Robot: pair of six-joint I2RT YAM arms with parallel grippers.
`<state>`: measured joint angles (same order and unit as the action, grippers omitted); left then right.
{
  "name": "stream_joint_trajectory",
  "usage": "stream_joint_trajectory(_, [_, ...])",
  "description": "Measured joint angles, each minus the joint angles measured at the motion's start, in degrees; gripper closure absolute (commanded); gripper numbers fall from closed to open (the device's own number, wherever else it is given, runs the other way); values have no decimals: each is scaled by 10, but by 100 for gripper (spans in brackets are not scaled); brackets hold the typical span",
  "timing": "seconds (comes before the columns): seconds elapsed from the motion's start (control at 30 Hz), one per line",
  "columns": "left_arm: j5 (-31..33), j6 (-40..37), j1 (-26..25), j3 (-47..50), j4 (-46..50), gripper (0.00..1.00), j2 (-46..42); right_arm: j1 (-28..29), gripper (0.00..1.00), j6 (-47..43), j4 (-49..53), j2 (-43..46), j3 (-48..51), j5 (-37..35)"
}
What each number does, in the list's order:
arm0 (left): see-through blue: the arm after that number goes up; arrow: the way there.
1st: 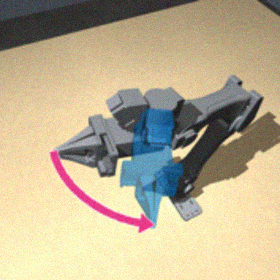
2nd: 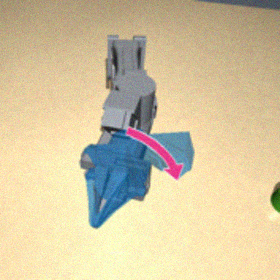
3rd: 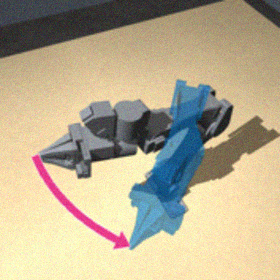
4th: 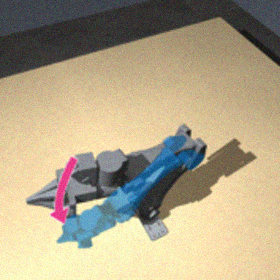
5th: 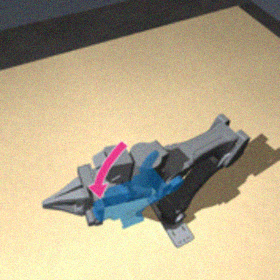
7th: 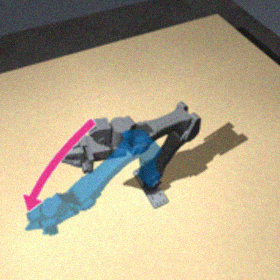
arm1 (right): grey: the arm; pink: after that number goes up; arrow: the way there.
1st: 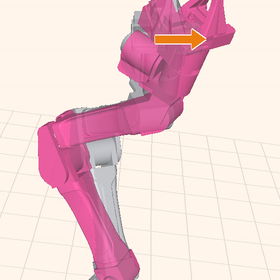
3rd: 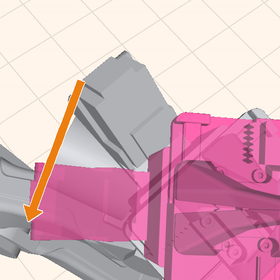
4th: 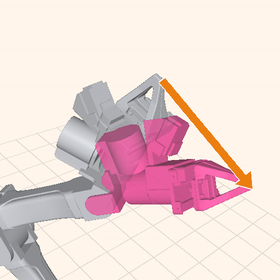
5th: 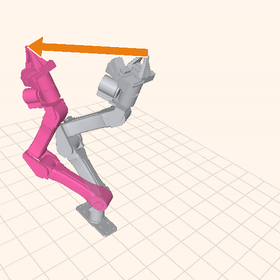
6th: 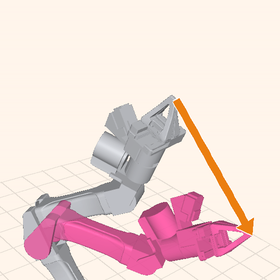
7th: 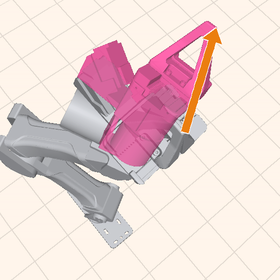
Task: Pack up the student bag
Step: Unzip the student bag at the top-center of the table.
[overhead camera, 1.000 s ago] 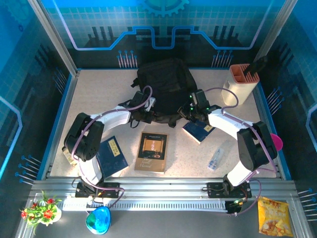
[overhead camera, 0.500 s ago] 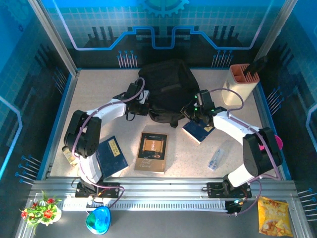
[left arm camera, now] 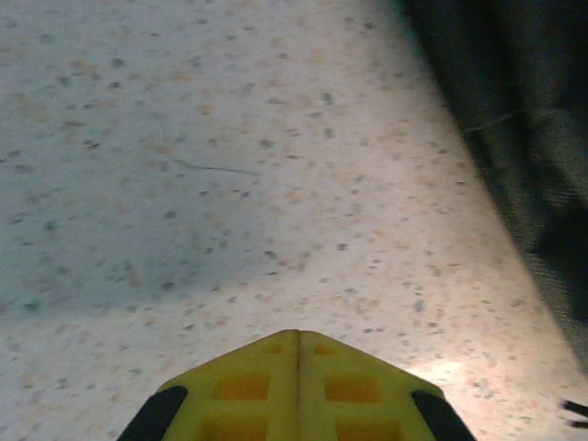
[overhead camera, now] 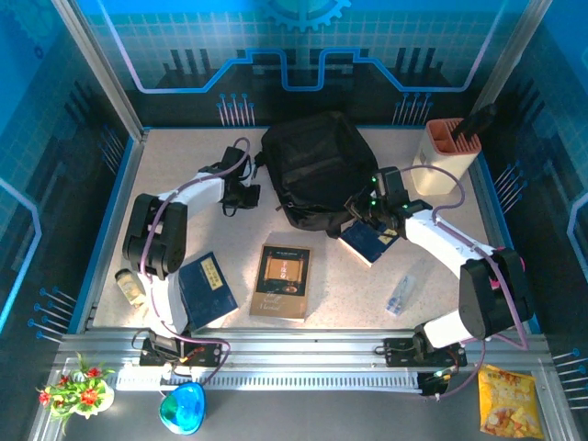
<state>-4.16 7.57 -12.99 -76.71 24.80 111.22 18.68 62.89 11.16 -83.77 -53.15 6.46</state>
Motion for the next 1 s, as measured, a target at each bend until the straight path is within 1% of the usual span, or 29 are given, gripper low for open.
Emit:
stream_joint_trajectory(0.03, [-20,-2,0,9,-11,74,-4,0,85,0,0,-1,2,0])
stream_joint_trajectory(0.07, [-39,-6,0,19,-19,66,-10,0,85,0,0,-1,2,0])
stream_joint_trajectory(0.13, [-87,-14,0,43,-37,53,-26,0,84,-2,0,-2,3,0])
stream_joint_trajectory(0.2, [-128,-26,-2,56,-44,46,-37,0,84,-4,0,-3,3,0])
stream_joint_trajectory(0.27, [-162,-41,-5,56,-50,42,-40,0,84,-6,0,-5,3,0])
stream_joint_trajectory(0.33, [-192,-55,-10,50,-51,41,-40,0,84,-7,0,-10,3,0])
stream_joint_trajectory(0.47, [-230,-82,-18,17,-41,41,-29,0,84,-7,0,-19,3,1])
stream_joint_trajectory(0.6, [-262,-136,-20,-29,-5,40,0,0,84,-7,0,-21,3,4])
stream_joint_trajectory(0.8, [-258,-231,-21,-88,82,41,53,0,84,-7,-1,-28,3,14])
stream_joint_trajectory(1.0, [-248,-283,-37,-138,139,44,93,0,84,-6,-1,-31,3,16])
